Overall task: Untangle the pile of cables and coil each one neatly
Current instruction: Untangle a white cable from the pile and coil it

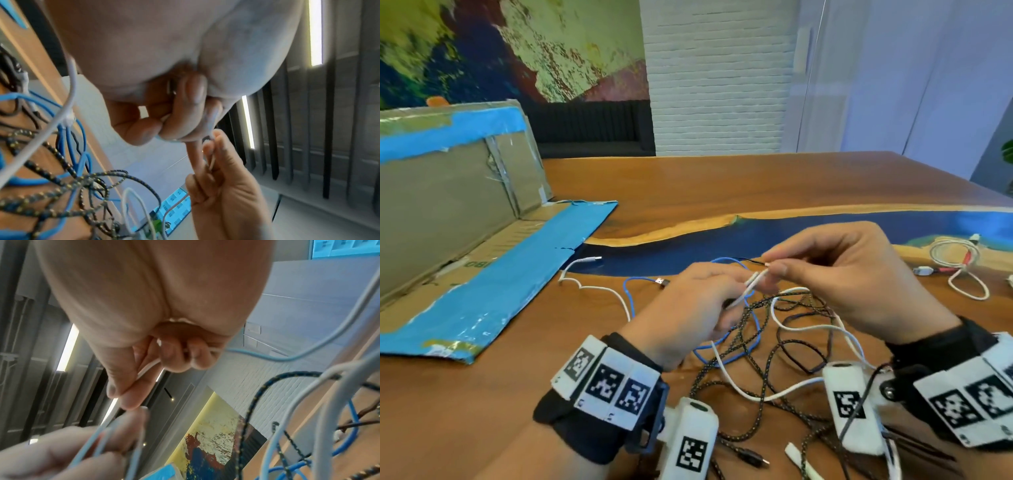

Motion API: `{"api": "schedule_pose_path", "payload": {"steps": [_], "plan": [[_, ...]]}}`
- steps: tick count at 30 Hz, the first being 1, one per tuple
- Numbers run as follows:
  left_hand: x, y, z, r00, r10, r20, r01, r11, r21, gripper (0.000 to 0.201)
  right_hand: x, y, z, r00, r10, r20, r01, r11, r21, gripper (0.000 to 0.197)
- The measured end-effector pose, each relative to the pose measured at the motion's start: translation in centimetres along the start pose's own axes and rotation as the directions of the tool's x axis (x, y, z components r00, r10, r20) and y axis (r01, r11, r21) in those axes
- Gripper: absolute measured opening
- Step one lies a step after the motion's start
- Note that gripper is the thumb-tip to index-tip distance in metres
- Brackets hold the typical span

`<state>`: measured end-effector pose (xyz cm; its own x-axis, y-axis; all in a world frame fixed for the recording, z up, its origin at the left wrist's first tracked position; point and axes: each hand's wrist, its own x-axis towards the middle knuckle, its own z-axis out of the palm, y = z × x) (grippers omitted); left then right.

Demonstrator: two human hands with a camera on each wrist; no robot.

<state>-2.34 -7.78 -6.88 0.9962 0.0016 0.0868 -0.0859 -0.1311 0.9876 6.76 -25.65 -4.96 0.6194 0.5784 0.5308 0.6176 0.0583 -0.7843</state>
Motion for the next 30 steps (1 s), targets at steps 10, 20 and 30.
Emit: {"api": "schedule_pose_path", "payload": {"steps": [10, 20, 30], "plan": [[-0.7, 1.7, -0.2, 0.965, 0.165, -0.202, -0.248, 0.819, -0.517, 0.040, 0.2, 1.2, 0.0, 0.969, 0.146, 0.201, -0.109, 0.977, -0.183, 0.025], [0.3, 0.3, -0.2, 0.953, 0.103, -0.283, -0.128, 0.989, -0.071, 0.032, -0.6, 0.0, 1.4, 0.873, 0.171, 0.457, -0.113, 0.982, -0.151, 0.010], [-0.7, 0.5, -0.5, 0.992, 0.002, 0.128, 0.007, 0.998, -0.070, 0.056, 0.1, 1.1, 0.1, 0.998, 0.043, -0.047, -0.045, 0.998, -0.043, 0.025]]}}
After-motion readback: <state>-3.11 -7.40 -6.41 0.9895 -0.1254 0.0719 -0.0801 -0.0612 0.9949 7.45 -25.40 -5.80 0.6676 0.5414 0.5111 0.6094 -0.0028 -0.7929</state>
